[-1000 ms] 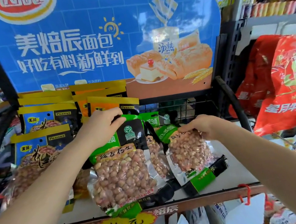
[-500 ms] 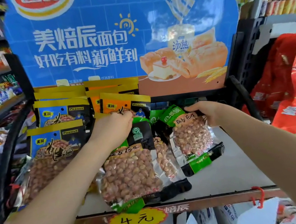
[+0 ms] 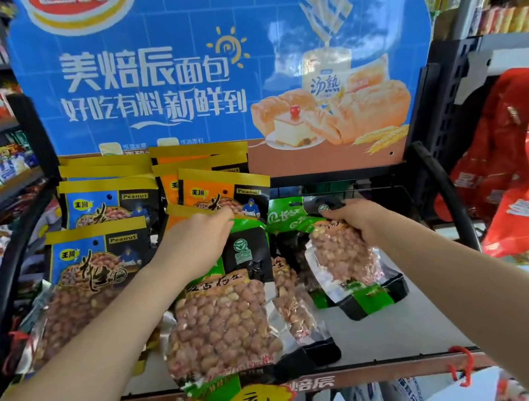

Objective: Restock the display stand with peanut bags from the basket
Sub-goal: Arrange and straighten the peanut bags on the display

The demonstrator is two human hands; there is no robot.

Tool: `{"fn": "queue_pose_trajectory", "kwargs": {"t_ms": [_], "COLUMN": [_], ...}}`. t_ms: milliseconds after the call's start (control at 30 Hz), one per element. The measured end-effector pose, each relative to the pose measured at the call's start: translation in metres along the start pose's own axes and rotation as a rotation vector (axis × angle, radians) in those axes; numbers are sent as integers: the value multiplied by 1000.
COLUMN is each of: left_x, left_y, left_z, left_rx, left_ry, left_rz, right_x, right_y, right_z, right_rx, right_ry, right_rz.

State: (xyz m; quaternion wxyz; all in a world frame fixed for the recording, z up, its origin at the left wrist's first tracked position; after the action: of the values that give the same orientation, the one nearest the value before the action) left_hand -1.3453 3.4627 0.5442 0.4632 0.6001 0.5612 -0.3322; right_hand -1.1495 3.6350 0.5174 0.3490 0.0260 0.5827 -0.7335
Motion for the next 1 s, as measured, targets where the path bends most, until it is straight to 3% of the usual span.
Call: {"fn": "queue_pose_trajectory", "kwargs": {"t_ms": [100, 200, 300, 367, 500, 600, 767, 900, 1000], "left_x": [-9, -22, -34, -39, -44, -34, -24, 9, 23], "left_y": [6, 24, 49, 63, 90, 103, 129, 143, 149], "left_z": [1, 2, 0, -2, -8, -23, -64, -82, -84], "left_rx": [34, 183, 374, 450, 558, 527, 398, 344, 353], "left_ry": [46, 176, 257, 250, 314, 398, 520, 475, 581], "left_rz": [128, 239, 252, 291, 231, 191, 116, 97, -14], "right_x": [-20, -50, -67, -65, -52, -60, -78, -86, -81], "right_y": [-2, -7, -6, -7, -9, -12, -12, -6, -5], "right_z": [12, 32, 26, 22, 15, 8, 0, -4, 4], "right_rx": [-301, -561, -522, -456, -336, -349, -261, -165, -235], "right_ry": [170, 393, 649, 723, 617, 487, 102, 121, 112], "right_rz": [-16, 6, 39, -6, -74, -91, -255, -379, -380]}}
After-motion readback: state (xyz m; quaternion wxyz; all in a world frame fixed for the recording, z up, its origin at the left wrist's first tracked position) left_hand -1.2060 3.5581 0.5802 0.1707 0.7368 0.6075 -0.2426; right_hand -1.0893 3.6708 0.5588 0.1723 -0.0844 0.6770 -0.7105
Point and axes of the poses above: each hand's wrist, its own z-axis away from the middle knuckle, its own x-axis out of the palm, y = z × x, the point moved 3 cm from there along -z, towards the middle knuckle, and after that the axes turned 14 degrees about z, right-handed, at the moved point
